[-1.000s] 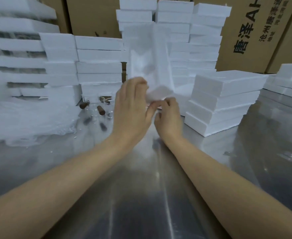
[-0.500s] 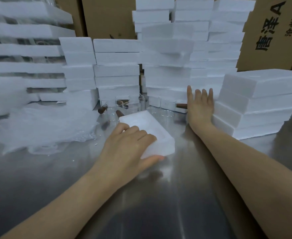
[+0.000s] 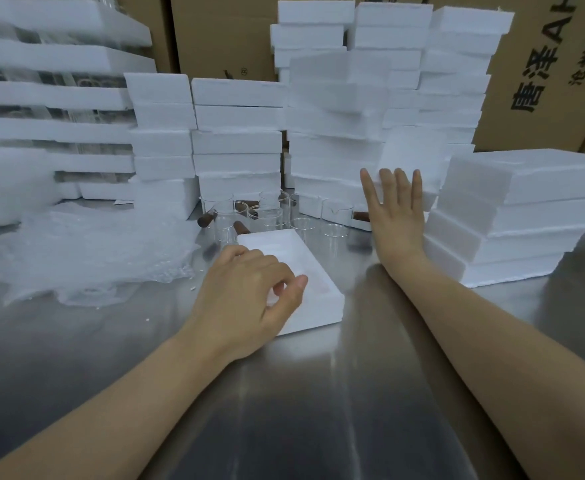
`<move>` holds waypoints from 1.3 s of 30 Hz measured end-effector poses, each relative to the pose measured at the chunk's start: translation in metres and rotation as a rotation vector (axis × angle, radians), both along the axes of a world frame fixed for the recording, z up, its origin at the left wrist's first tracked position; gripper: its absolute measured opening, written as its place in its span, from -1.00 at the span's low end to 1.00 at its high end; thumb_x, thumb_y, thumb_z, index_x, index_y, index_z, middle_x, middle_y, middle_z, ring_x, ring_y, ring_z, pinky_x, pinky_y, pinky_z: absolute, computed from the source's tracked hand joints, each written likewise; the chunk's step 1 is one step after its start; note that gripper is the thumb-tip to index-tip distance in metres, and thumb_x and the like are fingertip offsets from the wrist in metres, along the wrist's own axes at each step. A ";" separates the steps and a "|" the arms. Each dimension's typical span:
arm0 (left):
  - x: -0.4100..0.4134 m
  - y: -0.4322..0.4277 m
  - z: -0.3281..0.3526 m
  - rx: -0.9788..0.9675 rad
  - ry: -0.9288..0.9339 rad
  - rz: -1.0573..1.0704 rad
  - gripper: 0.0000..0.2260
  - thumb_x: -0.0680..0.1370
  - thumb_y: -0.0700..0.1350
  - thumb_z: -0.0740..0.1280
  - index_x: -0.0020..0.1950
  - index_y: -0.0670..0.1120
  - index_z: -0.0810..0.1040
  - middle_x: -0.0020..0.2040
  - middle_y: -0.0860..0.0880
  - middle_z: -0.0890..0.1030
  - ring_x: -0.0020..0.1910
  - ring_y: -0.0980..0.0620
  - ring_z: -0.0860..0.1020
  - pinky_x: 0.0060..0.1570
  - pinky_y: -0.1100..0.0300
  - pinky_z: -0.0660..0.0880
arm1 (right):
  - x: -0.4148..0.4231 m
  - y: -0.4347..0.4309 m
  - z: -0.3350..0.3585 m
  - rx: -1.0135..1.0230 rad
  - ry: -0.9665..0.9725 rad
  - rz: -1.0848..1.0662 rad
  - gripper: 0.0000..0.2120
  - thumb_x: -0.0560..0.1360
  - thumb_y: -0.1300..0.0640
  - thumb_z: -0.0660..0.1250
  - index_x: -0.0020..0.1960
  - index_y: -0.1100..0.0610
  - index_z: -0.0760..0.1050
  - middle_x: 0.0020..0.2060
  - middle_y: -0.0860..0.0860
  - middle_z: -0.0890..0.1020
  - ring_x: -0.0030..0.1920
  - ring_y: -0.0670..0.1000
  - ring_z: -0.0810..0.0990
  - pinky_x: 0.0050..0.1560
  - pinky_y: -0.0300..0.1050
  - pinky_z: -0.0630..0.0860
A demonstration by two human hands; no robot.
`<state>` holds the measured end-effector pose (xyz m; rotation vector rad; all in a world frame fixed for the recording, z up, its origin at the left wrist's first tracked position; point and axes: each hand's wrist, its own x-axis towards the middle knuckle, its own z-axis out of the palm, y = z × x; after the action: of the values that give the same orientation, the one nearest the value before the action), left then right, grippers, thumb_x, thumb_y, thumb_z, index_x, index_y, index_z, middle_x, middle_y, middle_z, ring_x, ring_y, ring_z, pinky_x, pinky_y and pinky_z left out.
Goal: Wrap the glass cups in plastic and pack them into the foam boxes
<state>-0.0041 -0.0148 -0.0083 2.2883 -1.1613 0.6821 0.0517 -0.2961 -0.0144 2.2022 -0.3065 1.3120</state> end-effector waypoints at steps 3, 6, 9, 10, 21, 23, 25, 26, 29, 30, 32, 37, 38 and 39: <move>0.005 0.002 -0.002 -0.050 0.001 0.010 -0.48 0.55 0.14 -0.03 -0.22 -0.10 0.62 -0.29 0.08 0.60 -0.22 0.00 0.52 0.11 0.10 0.30 | -0.005 0.001 -0.001 -0.018 -0.024 -0.004 -0.38 0.40 0.50 0.03 0.41 0.19 0.39 0.20 0.22 0.45 0.21 0.26 0.52 0.36 0.31 0.28; 0.011 0.003 -0.005 -0.132 0.031 -0.005 -0.48 0.56 0.13 -0.03 -0.18 -0.12 0.63 -0.19 0.05 0.61 -0.10 -0.01 0.53 0.07 0.14 0.27 | -0.014 0.007 -0.001 -0.035 -0.068 0.049 -0.36 0.43 0.50 -0.13 0.40 0.19 0.39 0.20 0.17 0.24 0.23 0.28 0.50 0.38 0.32 0.22; 0.016 0.006 -0.007 -0.215 0.113 -0.043 -0.54 0.56 0.14 -0.04 -0.26 -0.02 0.55 -0.17 0.04 0.58 -0.07 0.02 0.51 0.10 0.08 0.29 | -0.026 0.015 -0.001 -0.047 -0.132 0.130 -0.34 0.43 0.50 -0.18 0.39 0.19 0.38 0.21 0.17 0.24 0.26 0.28 0.41 0.38 0.31 0.21; 0.018 0.007 -0.007 -0.233 0.143 -0.059 -0.54 0.56 0.14 -0.05 -0.29 0.00 0.53 -0.18 0.05 0.58 -0.07 0.03 0.51 0.12 0.03 0.31 | -0.031 0.018 -0.001 -0.055 -0.153 0.170 -0.35 0.44 0.49 -0.20 0.39 0.18 0.35 0.21 0.17 0.24 0.27 0.27 0.35 0.38 0.31 0.22; 0.031 0.014 -0.011 -0.518 0.383 0.046 -0.59 0.59 -0.06 0.00 -0.25 -0.10 0.58 -0.09 -0.06 0.58 0.01 0.05 0.50 0.07 0.27 0.34 | -0.108 0.077 0.001 0.219 -0.283 0.921 -0.70 0.43 0.29 0.31 0.10 0.17 0.30 0.26 0.15 0.30 0.20 0.17 0.43 0.10 -0.06 0.49; 0.033 0.015 -0.011 -0.483 0.398 0.112 -0.63 0.65 -0.14 0.04 -0.17 -0.11 0.59 -0.03 -0.06 0.57 0.06 0.06 0.46 0.02 0.31 0.28 | -0.117 0.083 0.006 0.466 -0.246 0.890 -0.69 0.41 0.19 0.27 0.11 0.12 0.26 0.28 0.10 0.33 0.07 0.01 0.50 -0.16 -0.09 0.50; 0.035 0.017 -0.009 -0.486 0.459 0.145 -0.68 0.65 -0.17 0.08 -0.11 -0.13 0.61 0.03 -0.05 0.55 0.05 0.10 0.43 -0.02 0.34 0.25 | -0.118 0.085 0.012 0.739 -0.208 0.802 -0.70 0.40 0.09 0.22 0.09 0.04 0.23 0.23 0.04 0.37 -0.16 -0.16 0.45 -0.34 -0.09 0.41; 0.037 0.018 -0.009 -0.486 0.483 0.153 -0.71 0.65 -0.17 0.10 -0.07 -0.14 0.61 0.06 -0.03 0.54 0.05 0.12 0.43 -0.04 0.36 0.24 | -0.117 0.084 0.015 0.835 -0.203 0.752 -0.75 0.40 0.07 0.20 0.03 0.05 0.23 0.18 0.04 0.37 -0.23 -0.17 0.43 -0.34 -0.09 0.37; 0.041 0.018 -0.010 -0.389 0.515 0.155 -0.80 0.63 -0.12 0.17 0.11 -0.13 0.56 0.16 0.00 0.47 0.05 0.13 0.43 -0.06 0.41 0.23 | -0.111 0.072 0.016 1.017 -0.111 0.527 -0.83 0.46 0.02 0.18 -0.15 0.10 0.26 0.02 -0.01 0.31 -0.28 0.00 0.44 -0.26 -0.02 0.36; 0.041 0.018 -0.012 -0.345 0.533 0.152 -0.81 0.63 -0.10 0.19 0.17 -0.11 0.52 0.19 0.01 0.44 0.04 0.13 0.44 -0.05 0.39 0.25 | -0.110 0.066 0.016 1.081 -0.025 0.453 -0.81 0.48 0.00 0.16 -0.18 0.11 0.26 -0.01 0.00 0.34 -0.26 0.09 0.44 -0.25 -0.02 0.33; 0.042 0.018 -0.014 -0.294 0.552 0.141 -0.79 0.62 -0.07 0.21 0.24 -0.05 0.47 0.23 0.04 0.38 0.01 0.14 0.47 -0.01 0.31 0.28 | -0.112 0.058 0.021 1.175 0.217 0.319 -0.73 0.46 -0.09 0.08 -0.25 0.09 0.29 -0.12 0.04 0.46 -0.25 0.13 0.45 -0.30 -0.07 0.27; 0.049 0.017 -0.013 -0.369 0.586 0.045 -0.81 0.66 -0.01 0.11 0.21 0.06 0.44 0.14 0.11 0.47 0.00 0.24 0.49 -0.07 0.49 0.31 | -0.114 0.057 0.029 0.658 0.302 0.118 -0.67 0.44 -0.07 0.01 -0.38 0.12 0.24 -0.38 0.03 0.39 -0.21 0.12 0.36 -0.14 -0.05 0.22; 0.054 0.017 -0.012 -0.402 0.579 0.072 -0.79 0.66 -0.04 0.12 0.25 0.02 0.44 0.15 0.06 0.49 0.03 0.15 0.51 -0.05 0.42 0.34 | -0.116 0.062 0.031 0.624 0.244 0.249 -0.68 0.45 -0.06 0.05 -0.36 0.13 0.26 -0.36 0.01 0.37 -0.18 0.12 0.37 -0.13 -0.06 0.22; 0.060 0.017 -0.012 -0.414 0.569 0.127 -0.76 0.65 -0.10 0.14 0.30 -0.04 0.42 0.18 0.00 0.50 0.05 0.07 0.51 -0.01 0.32 0.38 | -0.118 0.068 0.032 0.613 0.221 0.405 -0.70 0.47 -0.06 0.09 -0.30 0.14 0.31 -0.31 0.01 0.39 -0.14 0.11 0.38 -0.10 -0.06 0.23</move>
<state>0.0557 0.0021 -0.0202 2.0108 -0.5517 0.2459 -0.0663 -0.2279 0.0177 3.0268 -0.1978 1.2689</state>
